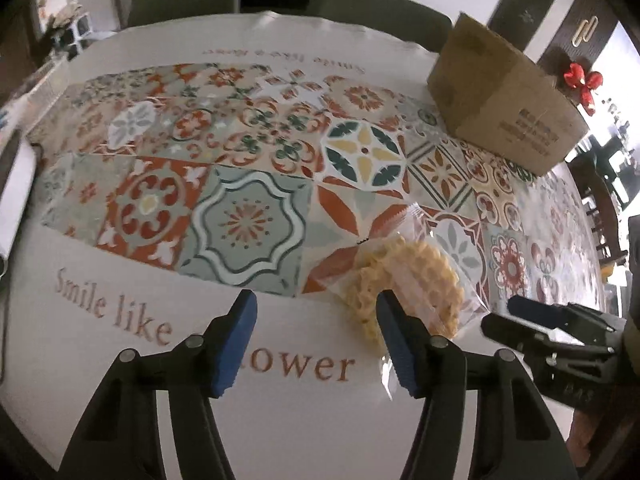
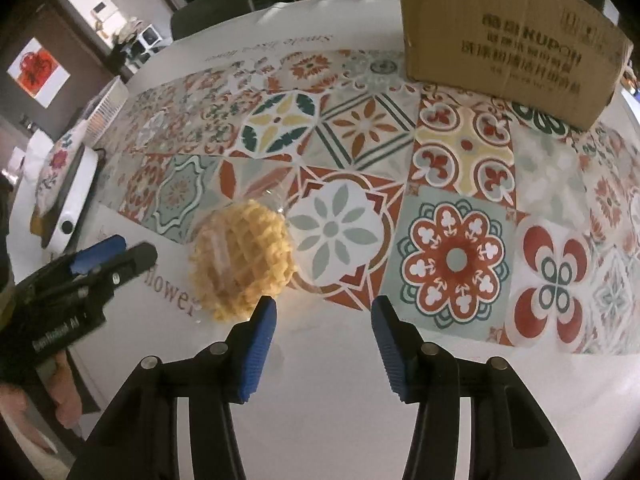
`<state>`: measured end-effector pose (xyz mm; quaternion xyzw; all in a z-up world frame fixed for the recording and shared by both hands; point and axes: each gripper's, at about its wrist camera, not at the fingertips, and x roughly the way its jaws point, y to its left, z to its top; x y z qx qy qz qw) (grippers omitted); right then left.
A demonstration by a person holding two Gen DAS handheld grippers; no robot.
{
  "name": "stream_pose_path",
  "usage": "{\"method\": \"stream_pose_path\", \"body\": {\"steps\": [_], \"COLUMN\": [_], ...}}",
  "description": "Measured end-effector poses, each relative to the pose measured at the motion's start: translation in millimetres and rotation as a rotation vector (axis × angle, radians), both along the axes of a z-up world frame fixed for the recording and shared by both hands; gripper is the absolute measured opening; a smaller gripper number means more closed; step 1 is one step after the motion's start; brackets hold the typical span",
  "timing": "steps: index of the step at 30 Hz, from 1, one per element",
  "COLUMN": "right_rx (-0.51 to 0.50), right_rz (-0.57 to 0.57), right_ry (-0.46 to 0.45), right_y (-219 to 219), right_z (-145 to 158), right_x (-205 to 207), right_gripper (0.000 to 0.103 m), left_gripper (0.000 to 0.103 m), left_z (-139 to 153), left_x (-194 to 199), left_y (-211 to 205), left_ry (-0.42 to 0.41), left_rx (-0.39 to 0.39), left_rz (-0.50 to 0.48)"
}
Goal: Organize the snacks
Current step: 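Close both grippers on the wrapped yellow waffle pack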
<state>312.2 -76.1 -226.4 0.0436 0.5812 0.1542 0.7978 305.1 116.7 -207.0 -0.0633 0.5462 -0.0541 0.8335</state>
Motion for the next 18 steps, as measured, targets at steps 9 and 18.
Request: {"method": "stream_pose_path", "body": {"steps": [9, 18], "right_rx": [0.143, 0.213], "right_rz": [-0.051, -0.062], "right_ry": [0.099, 0.111], "right_y": [0.5, 5.5], "right_z": [-26.1, -29.2], "right_x": [10.7, 15.0], "right_gripper": [0.041, 0.029], "left_gripper": [0.054, 0.023], "left_z": [-19.9, -21.9], "left_x": [21.8, 30.2], "left_y": [-9.9, -12.3], "left_ry": [0.054, 0.032], "left_rx": [-0.08, -0.15], "left_rz": [-0.022, -0.025]}}
